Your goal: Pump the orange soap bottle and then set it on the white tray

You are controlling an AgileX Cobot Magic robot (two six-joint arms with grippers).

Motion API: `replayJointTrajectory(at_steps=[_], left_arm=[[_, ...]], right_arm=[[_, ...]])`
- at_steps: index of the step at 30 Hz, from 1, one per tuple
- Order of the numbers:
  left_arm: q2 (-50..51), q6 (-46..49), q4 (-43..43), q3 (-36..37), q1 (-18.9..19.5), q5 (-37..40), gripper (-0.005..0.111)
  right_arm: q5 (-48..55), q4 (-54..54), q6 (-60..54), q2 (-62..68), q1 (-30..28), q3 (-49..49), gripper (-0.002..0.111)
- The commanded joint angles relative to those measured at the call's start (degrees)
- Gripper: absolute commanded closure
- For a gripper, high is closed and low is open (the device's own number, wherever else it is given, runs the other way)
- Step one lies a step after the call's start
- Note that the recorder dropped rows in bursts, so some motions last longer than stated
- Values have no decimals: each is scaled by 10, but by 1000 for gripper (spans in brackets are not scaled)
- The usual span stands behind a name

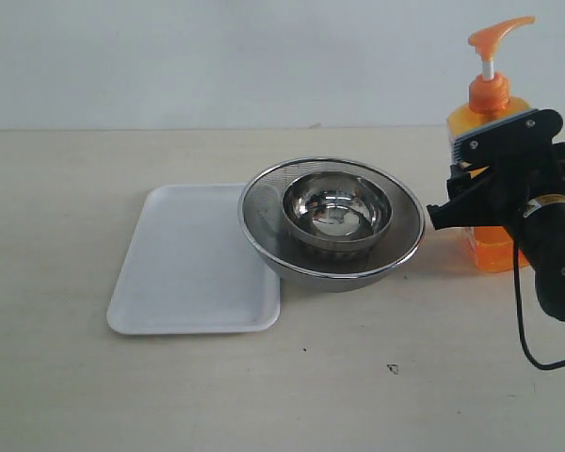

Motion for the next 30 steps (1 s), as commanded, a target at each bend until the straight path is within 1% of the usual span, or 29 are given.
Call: replayJointTrajectory(at_steps=[1,19,21,22,23,26,29,30], left_arm=[[-2,1,0,2,2,-2,102],[-2,11,6,2,2,-3,102],[-2,54,52,2,2,-36,102],[-2,57,58,2,2,-56,102],[-2,57,59,2,2,-98,102],[-2,57,58,2,2,-168,102],[-2,57,58,2,2,-264,102],[-2,57,58,2,2,-278,102]], right_arm=[[27,3,-5,0,0,1,107],[27,3,-3,0,0,1,107],[28,3,-3,0,0,1,107],[30,3,-3,0,0,1,107],[31,3,-3,0,0,1,107],[31,3,-3,0,0,1,107],[31,3,-3,0,0,1,107],[31,3,-3,0,0,1,107]])
